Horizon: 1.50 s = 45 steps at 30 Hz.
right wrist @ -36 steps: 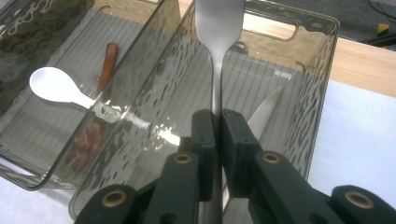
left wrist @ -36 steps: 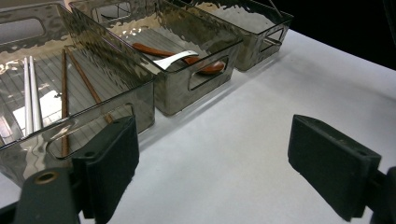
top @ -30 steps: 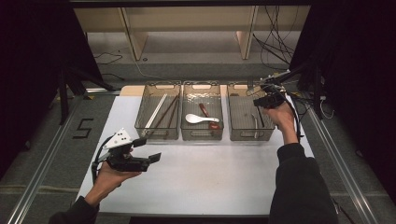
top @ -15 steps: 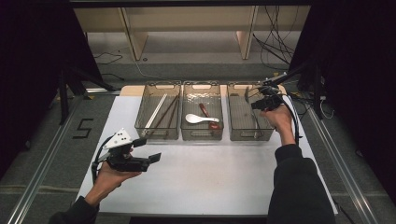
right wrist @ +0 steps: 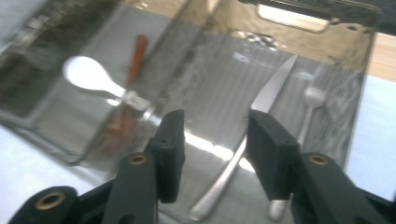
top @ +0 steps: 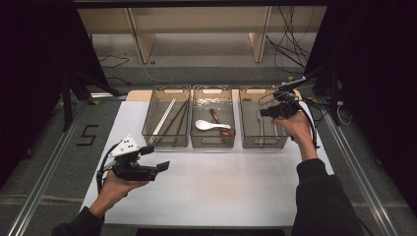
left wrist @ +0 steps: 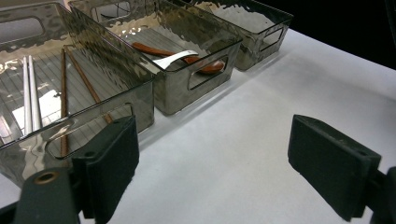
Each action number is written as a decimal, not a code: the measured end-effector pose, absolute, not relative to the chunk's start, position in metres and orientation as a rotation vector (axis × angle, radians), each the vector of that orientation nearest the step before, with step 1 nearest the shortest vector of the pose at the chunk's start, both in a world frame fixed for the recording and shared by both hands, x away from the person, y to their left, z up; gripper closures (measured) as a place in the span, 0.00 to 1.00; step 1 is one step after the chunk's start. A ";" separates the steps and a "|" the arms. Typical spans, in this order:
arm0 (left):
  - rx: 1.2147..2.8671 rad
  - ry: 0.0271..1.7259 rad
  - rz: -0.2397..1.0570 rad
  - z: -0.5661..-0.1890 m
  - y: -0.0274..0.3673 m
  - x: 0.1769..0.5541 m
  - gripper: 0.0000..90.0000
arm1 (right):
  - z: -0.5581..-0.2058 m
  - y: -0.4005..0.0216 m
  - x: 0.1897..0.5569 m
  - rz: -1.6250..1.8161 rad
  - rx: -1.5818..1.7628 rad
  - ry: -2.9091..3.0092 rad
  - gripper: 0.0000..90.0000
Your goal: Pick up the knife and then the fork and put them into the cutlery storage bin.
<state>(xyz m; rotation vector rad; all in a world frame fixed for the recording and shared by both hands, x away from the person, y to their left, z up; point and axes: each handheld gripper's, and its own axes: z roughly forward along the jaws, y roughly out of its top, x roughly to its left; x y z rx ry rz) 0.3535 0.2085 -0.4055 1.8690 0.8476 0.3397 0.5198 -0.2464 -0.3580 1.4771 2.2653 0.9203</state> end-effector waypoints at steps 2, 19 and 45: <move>1.870 0.849 0.339 -0.406 0.208 0.353 0.18 | -0.357 -0.244 0.513 0.942 1.446 2.275 0.61; 1.873 0.848 0.339 -0.406 0.208 0.354 0.18 | -0.354 -0.223 0.459 1.129 1.370 2.252 0.42; 1.877 0.853 0.322 -0.406 0.208 0.355 0.18 | -0.370 -0.218 0.415 1.338 1.308 2.239 0.31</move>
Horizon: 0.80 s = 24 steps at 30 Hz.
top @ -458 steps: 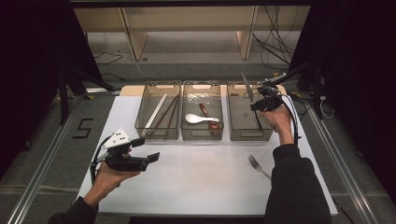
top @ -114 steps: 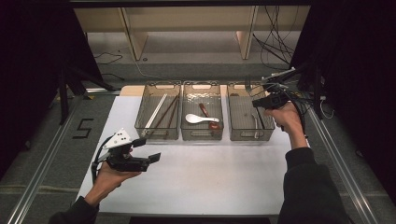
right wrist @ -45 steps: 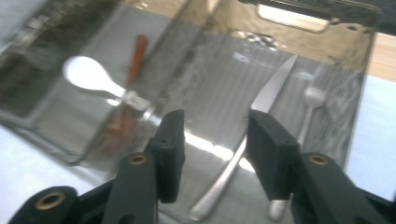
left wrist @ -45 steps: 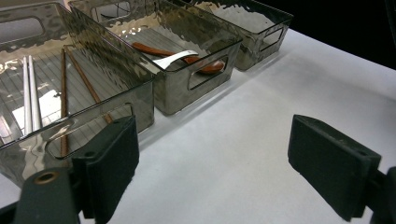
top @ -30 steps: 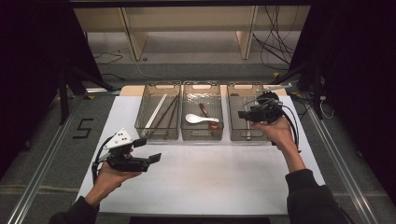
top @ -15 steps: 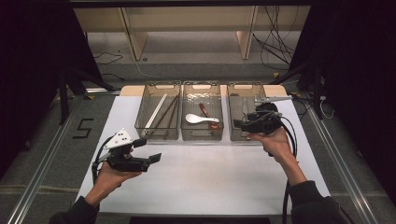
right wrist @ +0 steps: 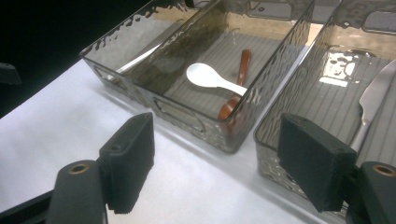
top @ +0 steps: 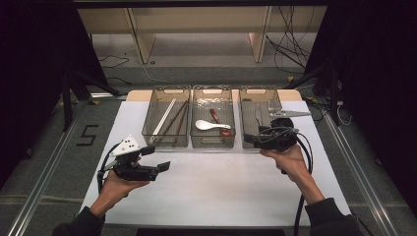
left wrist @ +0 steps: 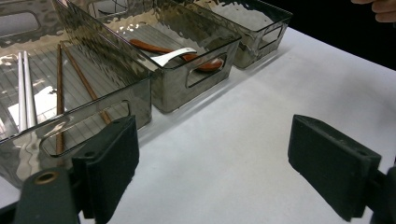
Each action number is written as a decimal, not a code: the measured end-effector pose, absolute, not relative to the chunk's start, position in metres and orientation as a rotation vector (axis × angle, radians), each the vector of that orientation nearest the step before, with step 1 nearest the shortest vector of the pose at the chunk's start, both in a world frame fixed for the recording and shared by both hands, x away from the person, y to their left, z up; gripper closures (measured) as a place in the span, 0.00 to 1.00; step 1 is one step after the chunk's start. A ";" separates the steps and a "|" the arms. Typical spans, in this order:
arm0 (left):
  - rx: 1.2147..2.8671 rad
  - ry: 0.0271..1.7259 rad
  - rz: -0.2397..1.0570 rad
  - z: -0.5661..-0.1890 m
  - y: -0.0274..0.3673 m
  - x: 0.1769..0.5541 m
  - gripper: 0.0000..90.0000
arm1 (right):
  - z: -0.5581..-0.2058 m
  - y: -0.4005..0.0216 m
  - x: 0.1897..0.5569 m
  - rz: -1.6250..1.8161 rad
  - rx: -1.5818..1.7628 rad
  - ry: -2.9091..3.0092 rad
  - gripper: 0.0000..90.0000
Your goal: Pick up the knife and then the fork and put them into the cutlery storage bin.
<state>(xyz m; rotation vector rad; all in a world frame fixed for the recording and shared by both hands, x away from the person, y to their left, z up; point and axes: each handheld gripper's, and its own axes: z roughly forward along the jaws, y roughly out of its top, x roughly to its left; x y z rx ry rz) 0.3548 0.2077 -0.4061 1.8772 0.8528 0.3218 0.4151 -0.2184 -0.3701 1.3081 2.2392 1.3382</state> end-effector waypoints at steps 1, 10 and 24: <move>1.879 0.850 0.323 -0.406 0.208 0.355 0.18 | -0.371 -0.219 0.413 1.347 1.307 2.241 0.31; 1.883 0.848 0.318 -0.406 0.208 0.353 0.18 | -0.372 -0.219 0.393 1.394 1.261 2.218 0.30; 1.895 0.839 0.311 -0.407 0.207 0.353 0.18 | -0.379 -0.221 0.363 1.424 1.183 2.208 0.27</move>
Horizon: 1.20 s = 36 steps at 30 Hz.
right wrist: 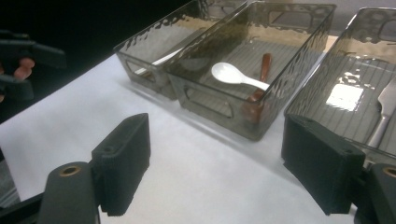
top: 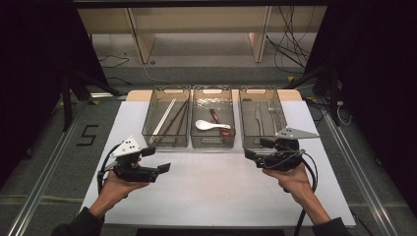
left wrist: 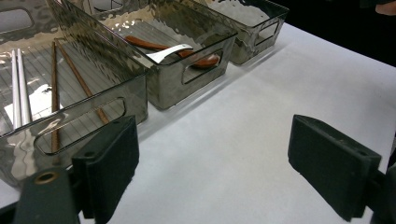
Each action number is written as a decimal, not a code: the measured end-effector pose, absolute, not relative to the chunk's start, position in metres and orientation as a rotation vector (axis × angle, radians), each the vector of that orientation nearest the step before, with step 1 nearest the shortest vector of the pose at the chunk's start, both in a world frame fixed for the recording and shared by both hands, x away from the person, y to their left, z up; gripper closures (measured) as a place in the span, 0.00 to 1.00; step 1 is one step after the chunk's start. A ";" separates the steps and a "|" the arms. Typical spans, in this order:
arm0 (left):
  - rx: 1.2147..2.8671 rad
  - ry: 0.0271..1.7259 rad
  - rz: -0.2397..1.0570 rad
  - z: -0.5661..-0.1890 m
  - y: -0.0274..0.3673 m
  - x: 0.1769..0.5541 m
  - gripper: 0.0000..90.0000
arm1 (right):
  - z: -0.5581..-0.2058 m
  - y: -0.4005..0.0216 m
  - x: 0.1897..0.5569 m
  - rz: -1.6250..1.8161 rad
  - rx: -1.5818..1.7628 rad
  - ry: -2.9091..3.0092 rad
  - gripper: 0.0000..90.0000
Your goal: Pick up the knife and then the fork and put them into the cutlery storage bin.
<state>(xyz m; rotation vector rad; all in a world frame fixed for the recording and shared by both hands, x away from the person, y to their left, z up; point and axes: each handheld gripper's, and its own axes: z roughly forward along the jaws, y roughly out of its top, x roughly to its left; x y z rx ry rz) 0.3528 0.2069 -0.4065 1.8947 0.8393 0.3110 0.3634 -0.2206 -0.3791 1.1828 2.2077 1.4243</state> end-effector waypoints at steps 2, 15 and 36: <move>1.897 0.837 0.310 -0.406 0.207 0.353 0.18 | -0.381 -0.221 0.359 1.431 1.170 2.204 0.27; 1.899 0.837 0.305 -0.407 0.207 0.352 0.18 | -0.395 -0.230 0.334 1.429 1.135 2.173 0.27; 1.893 0.834 0.293 -0.407 0.207 0.351 0.18 | -0.404 -0.239 0.317 1.399 1.142 2.147 0.24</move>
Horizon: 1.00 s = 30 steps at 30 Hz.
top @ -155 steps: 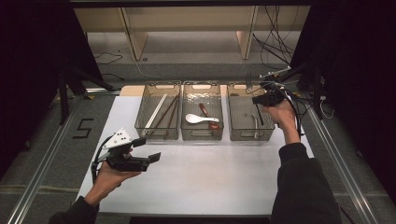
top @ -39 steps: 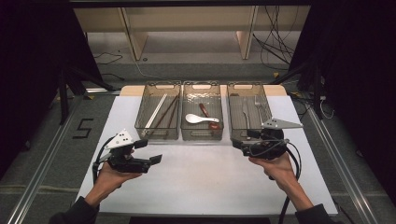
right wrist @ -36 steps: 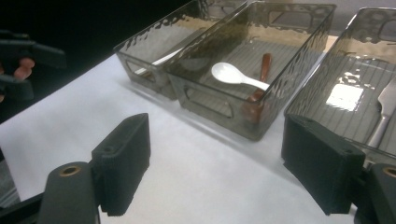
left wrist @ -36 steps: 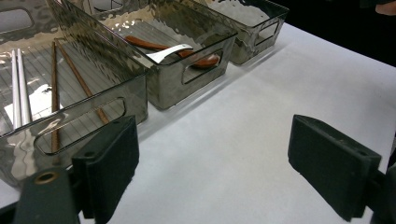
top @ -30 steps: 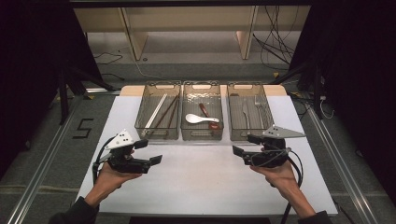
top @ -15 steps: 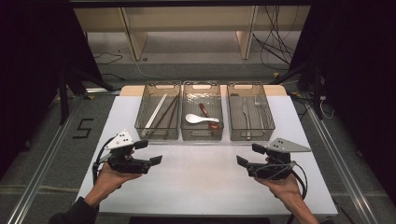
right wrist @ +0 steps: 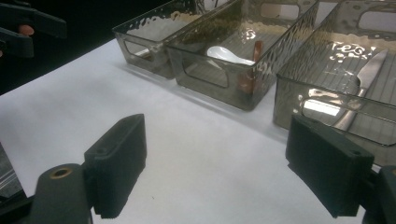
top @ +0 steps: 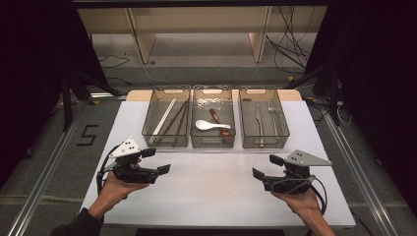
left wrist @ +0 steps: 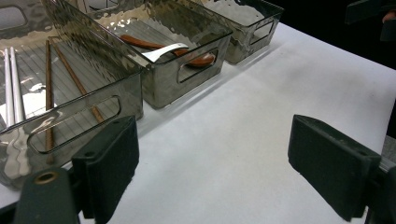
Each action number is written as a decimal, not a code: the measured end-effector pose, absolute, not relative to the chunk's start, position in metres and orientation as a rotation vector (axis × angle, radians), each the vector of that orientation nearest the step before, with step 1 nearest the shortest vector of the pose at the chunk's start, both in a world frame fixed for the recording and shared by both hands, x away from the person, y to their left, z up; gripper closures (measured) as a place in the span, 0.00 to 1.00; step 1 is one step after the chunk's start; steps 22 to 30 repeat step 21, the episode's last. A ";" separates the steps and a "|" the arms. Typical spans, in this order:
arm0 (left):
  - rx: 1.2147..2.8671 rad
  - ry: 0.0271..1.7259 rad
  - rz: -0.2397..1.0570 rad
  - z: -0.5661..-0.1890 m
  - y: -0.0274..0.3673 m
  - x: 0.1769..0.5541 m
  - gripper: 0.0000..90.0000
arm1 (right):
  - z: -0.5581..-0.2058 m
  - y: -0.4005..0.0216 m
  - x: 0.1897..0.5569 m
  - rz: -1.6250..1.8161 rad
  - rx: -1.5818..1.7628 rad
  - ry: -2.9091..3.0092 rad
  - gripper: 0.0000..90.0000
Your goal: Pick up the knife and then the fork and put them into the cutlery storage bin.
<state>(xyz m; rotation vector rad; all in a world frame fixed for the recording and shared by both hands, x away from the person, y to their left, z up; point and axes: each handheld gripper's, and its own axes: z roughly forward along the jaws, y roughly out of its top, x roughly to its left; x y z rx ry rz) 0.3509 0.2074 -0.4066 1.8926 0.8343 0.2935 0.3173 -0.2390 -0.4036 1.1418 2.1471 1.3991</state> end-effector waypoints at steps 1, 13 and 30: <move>1.893 0.835 0.294 -0.407 0.207 0.351 0.18 | -0.404 -0.239 0.317 1.398 1.142 2.146 0.24; 1.895 0.833 0.293 -0.407 0.207 0.351 0.18 | -0.403 -0.239 0.317 1.395 1.137 2.143 0.24; 1.897 0.832 0.291 -0.407 0.207 0.351 0.18 | -0.404 -0.239 0.318 1.391 1.140 2.149 0.24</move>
